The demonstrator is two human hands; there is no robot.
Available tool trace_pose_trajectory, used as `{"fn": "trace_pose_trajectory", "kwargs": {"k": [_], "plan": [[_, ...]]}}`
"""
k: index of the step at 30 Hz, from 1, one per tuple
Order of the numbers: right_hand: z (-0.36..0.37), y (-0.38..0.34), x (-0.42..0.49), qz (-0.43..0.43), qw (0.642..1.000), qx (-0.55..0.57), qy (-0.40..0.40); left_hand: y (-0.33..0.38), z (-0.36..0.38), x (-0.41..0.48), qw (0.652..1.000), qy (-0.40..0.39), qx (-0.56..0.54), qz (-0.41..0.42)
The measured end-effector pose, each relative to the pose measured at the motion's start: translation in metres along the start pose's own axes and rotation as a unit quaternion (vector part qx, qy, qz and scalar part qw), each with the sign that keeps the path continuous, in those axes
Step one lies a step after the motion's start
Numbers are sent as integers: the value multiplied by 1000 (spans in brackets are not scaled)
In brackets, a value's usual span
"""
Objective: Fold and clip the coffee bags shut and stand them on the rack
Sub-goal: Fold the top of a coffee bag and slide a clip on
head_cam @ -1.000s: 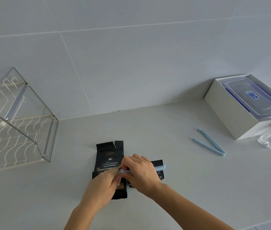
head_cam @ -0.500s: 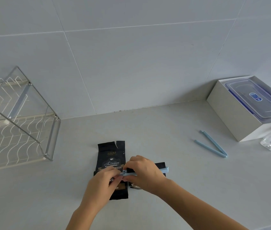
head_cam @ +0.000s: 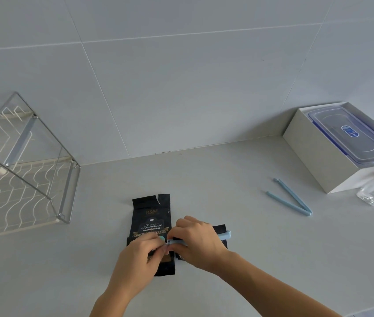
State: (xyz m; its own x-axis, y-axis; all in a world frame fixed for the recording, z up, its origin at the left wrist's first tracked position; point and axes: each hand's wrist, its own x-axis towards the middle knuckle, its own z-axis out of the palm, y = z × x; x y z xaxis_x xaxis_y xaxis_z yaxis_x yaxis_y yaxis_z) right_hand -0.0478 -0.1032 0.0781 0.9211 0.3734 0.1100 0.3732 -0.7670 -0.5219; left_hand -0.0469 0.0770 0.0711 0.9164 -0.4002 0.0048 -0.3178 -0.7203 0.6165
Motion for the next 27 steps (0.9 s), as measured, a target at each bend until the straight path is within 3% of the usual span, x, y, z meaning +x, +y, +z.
{"fn": "trace_pose_trajectory", "kwargs": {"k": [5,10,20,27], "plan": [[2,2,0,-9,1000,2,4,-1,3,-5,1000,-1,-11,-12],[-2,4,8,7,1000,4,-8,4,5,-2,985,-10,-135,-108],[-22,9,-6,25,999,31,23,6,18,15,953,-46,-264,-143],[-15,4,-7,18,998,42,38,4,21,9,875,-136,-416,-206]]}}
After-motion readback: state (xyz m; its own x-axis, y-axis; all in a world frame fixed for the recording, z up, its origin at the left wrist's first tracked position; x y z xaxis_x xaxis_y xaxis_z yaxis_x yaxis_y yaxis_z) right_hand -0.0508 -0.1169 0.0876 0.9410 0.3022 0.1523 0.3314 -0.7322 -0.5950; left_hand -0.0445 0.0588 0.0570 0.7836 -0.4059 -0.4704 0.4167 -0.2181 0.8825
